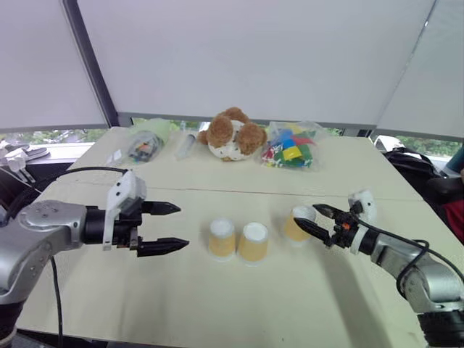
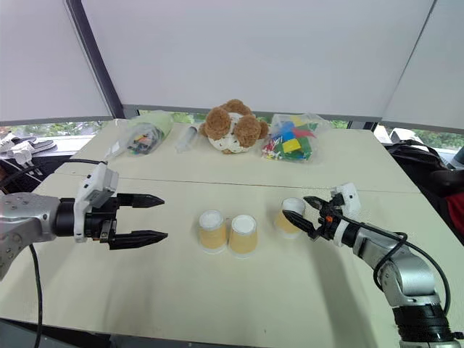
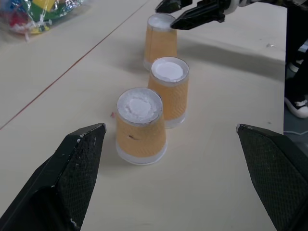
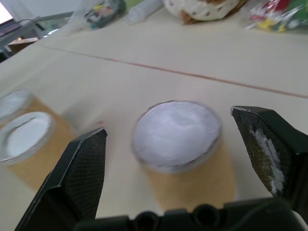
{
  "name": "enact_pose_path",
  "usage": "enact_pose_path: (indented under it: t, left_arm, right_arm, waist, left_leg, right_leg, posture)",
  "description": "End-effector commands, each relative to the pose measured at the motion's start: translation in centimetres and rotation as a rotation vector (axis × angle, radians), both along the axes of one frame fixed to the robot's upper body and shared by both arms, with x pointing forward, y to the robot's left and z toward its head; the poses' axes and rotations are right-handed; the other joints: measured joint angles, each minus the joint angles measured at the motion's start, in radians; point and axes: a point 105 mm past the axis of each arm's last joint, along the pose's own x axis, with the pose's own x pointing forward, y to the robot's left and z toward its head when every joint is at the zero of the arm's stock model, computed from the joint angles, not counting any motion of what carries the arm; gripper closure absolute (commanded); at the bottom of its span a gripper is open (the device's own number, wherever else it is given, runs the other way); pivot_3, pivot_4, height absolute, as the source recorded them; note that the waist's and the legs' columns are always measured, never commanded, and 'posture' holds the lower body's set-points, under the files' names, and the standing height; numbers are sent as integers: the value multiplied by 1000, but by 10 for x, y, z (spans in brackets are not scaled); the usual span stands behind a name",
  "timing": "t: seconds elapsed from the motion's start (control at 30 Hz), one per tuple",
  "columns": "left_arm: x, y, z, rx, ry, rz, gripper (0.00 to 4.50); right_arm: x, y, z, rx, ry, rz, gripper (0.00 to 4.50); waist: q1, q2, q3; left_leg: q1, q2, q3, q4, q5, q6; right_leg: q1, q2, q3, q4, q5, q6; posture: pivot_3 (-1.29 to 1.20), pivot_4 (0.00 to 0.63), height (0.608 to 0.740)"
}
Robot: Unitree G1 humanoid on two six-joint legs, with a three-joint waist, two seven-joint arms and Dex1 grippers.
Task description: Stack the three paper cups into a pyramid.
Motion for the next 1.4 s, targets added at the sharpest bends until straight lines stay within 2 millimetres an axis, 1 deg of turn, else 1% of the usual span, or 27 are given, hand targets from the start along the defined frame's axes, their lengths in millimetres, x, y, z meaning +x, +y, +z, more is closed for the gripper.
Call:
enact_pose_path:
  t: [0.03, 0.3, 0.37, 0.4, 0.47, 0.5, 0.57, 0.63, 0.7, 0.8, 0.83, 0.87, 0.93, 0.97, 1.03, 1.1, 1.17, 1.3, 1.4]
  left_arm:
    - [-3, -4, 9, -7, -55, -7, 11]
    - [0, -3, 7, -3, -65, 7, 11]
    - [1, -3, 7, -5, -68, 9, 0]
    - [1, -3, 6, -4, -69, 11, 0]
    - [2, -2, 6, -4, -70, 13, 0]
    - [2, -2, 6, -3, -71, 14, 0]
    - [2, -1, 6, -2, -73, 18, 0]
    - [3, 1, 6, 2, -73, 24, 0]
    - [3, 4, 6, 10, -71, 31, 0]
    - [3, 9, 6, 21, -62, 32, 0]
    - [2, 9, 6, 24, -59, 30, 0]
    - [2, 10, 5, 28, -55, 28, 0]
    - [1, 12, 4, 37, -51, 27, 0]
    - [1, 12, 3, 39, -51, 29, 0]
    - [2, 14, 2, 41, -53, 35, 0]
    - [1, 14, 1, 41, -56, 44, 0]
    - [0, 14, -1, 38, -55, 51, 0]
    - [-2, 13, -6, 34, -47, 61, 0]
    - [-3, 14, -8, 30, -46, 71, 0]
  right_arm:
    - [2, 4, 8, -7, -45, 23, 0]
    - [4, 8, -1, 2, -16, 49, 0]
    - [5, 8, -1, 8, -15, 48, 545]
    - [5, 8, -2, 9, -13, 50, 919]
    - [5, 9, -3, 2, -13, 50, 1920]
    - [5, 8, -3, -1, -14, 48, 2172]
    - [6, 8, 1, -9, -28, 45, 2178]
    - [7, 11, 18, -23, -69, 56, 2178]
    - [7, 21, 47, -22, -123, 96, 2178]
    - [5, 50, 106, -65, -209, 183, 2178]
    - [4, 60, 120, -78, -219, 202, 2178]
    - [2, 72, 132, -73, -212, 234, 2178]
    - [-9, 96, 142, -57, -174, 324, 2178]
    - [-13, 106, 143, -47, -145, 355, 2178]
    - [-17, 120, 142, -35, -101, 377, 2178]
    - [-21, 132, 134, -37, -59, 399, 2178]
    - [-25, 141, 124, -39, -17, 424, 2178]
    - [-29, 147, 109, -59, 29, 442, 2178]
    - [-30, 147, 104, -65, 55, 445, 2178]
  waist:
    - [1, 0, 0]
    - [1, 0, 0]
    - [1, 0, 0]
    - [1, 0, 0]
    - [0, 0, 0]
    - [0, 0, 0]
    - [1, 0, 0]
    - [0, 0, 0]
    - [0, 1, 1]
    - [-8, 5, 3]
    - [-10, 5, 3]
    - [-10, 5, 3]
    - [-7, 4, 2]
    - [-5, 3, 2]
    - [-2, 2, 1]
    - [2, 2, 1]
    - [3, 2, 1]
    - [1, 2, 1]
    - [-2, 2, 1]
  left_leg:
    - [0, 0, 0, 0, 0, 0]
    - [0, 0, 0, 0, 0, 0]
    - [0, 0, 0, 0, 0, 0]
    - [0, 0, 0, 0, 0, 0]
    - [0, 0, 0, 0, 0, 0]
    - [0, 0, 0, 0, 0, 0]
    - [0, 0, 0, 0, 0, 0]
    - [0, 0, 0, 0, 0, 0]
    - [0, 0, 1, 0, 0, 0]
    - [0, 0, 3, 0, 0, 0]
    - [0, 0, 4, 0, 0, 0]
    - [0, 0, 4, -1, 0, 0]
    - [-1, 1, 3, -3, 0, 0]
    - [-1, 1, 2, -4, 0, 0]
    - [-1, 2, 2, -4, 0, 0]
    - [-2, 1, 3, -3, 0, 0]
    - [-3, 0, 4, -1, 0, 0]
    - [-3, 0, 5, -1, 0, 0]
    - [-3, 0, 5, -1, 0, 0]
  right_leg:
    - [0, 0, 0, 0, 0, 0]
    - [0, 0, 0, 0, 0, 0]
    - [0, 0, 0, 0, 0, 0]
    - [0, 0, 0, 0, 0, 0]
    - [0, 0, 0, 0, 0, 0]
    - [0, 0, 0, 0, 0, 0]
    - [0, 0, 0, 0, 0, 0]
    - [0, 0, 0, 0, 0, 0]
    - [-1, 0, 1, 1, 0, 0]
    - [-3, 0, 3, 2, 0, 0]
    - [-4, 0, 4, 4, 0, 0]
    - [-6, 0, 4, 5, 0, 0]
    - [-6, 1, 2, 5, 0, -1]
    - [-7, 1, 2, 5, 0, -1]
    - [-6, 1, 1, 4, -1, -2]
    - [-7, 0, 1, 4, -1, -2]
    - [-7, -2, 2, 4, -1, -2]
    - [-6, -2, 2, 3, -1, -2]
    - [-7, -2, 2, 3, -1, -2]
  posture:
    - [0, 150, 740]
    - [0, 150, 740]
    - [0, 150, 740]
    - [0, 150, 740]
    - [0, 150, 740]
    - [0, 150, 740]
    - [0, 150, 740]
    - [0, 150, 740]
    - [0, 150, 740]
    - [0, 150, 740]
    - [0, 150, 740]
    - [0, 150, 740]
    - [0, 150, 740]
    - [0, 150, 740]
    - [0, 150, 740]
    - [0, 150, 740]
    - [0, 150, 740]
    - [0, 150, 740]
    - [0, 150, 740]
